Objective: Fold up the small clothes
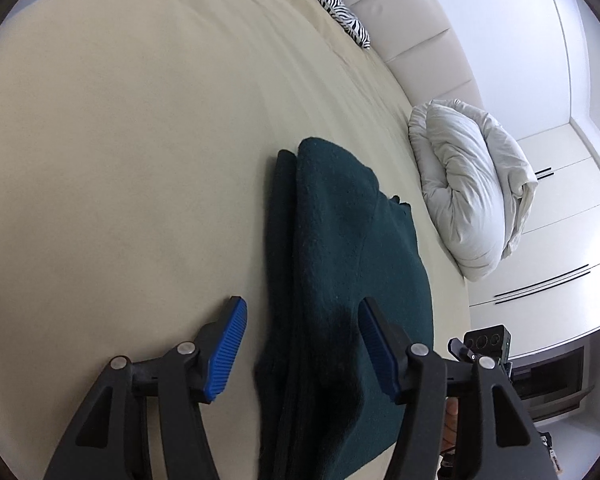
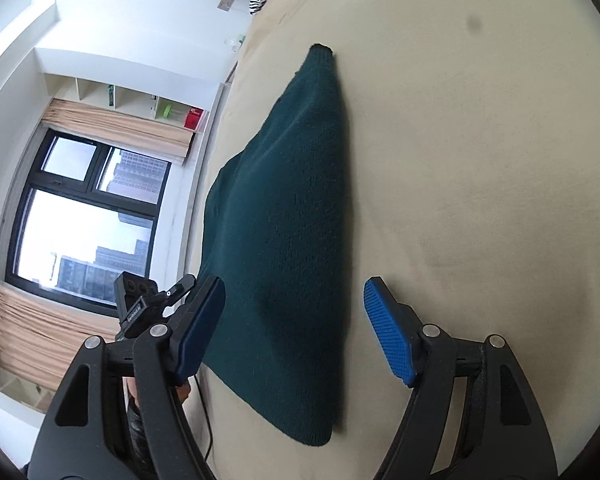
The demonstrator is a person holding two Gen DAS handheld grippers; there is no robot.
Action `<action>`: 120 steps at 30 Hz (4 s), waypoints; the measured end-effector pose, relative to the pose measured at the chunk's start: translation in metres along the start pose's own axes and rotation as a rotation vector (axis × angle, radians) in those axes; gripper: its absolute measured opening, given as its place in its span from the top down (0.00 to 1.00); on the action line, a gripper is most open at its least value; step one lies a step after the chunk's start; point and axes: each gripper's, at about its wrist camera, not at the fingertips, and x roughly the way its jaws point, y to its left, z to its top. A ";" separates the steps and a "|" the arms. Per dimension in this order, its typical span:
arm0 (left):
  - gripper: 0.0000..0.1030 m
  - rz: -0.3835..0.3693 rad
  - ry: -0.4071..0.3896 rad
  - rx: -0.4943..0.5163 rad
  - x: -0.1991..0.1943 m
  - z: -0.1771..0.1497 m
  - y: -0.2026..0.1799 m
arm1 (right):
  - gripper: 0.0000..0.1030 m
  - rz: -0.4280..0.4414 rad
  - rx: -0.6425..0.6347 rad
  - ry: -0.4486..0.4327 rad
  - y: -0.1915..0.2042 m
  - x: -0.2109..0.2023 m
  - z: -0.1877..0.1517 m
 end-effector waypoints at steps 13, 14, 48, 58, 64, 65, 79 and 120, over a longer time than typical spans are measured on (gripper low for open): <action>0.61 0.015 0.127 -0.022 0.029 0.010 -0.012 | 0.30 0.004 -0.004 0.076 -0.005 0.023 0.007; 0.64 0.009 0.131 -0.026 0.031 0.010 -0.012 | 0.31 -0.008 -0.009 0.079 -0.003 0.026 0.007; 0.75 -0.070 0.175 0.177 -0.025 -0.187 -0.109 | 0.64 -0.065 -0.094 -0.099 0.001 -0.190 -0.204; 0.72 -0.067 0.194 0.050 -0.004 -0.207 -0.064 | 0.63 -0.080 0.005 -0.067 -0.054 -0.180 -0.228; 0.69 -0.076 0.181 0.040 -0.003 -0.208 -0.064 | 0.62 -0.045 0.015 -0.090 -0.074 -0.185 -0.238; 0.68 -0.076 0.179 0.039 -0.005 -0.209 -0.062 | 0.62 -0.037 0.017 -0.094 -0.077 -0.188 -0.238; 0.68 -0.001 0.020 0.142 -0.059 -0.215 -0.085 | 0.57 -0.070 0.077 -0.247 -0.063 -0.232 -0.259; 0.00 0.578 -0.468 0.502 -0.132 -0.289 -0.207 | 0.00 -0.782 -0.553 -0.760 0.198 -0.304 -0.349</action>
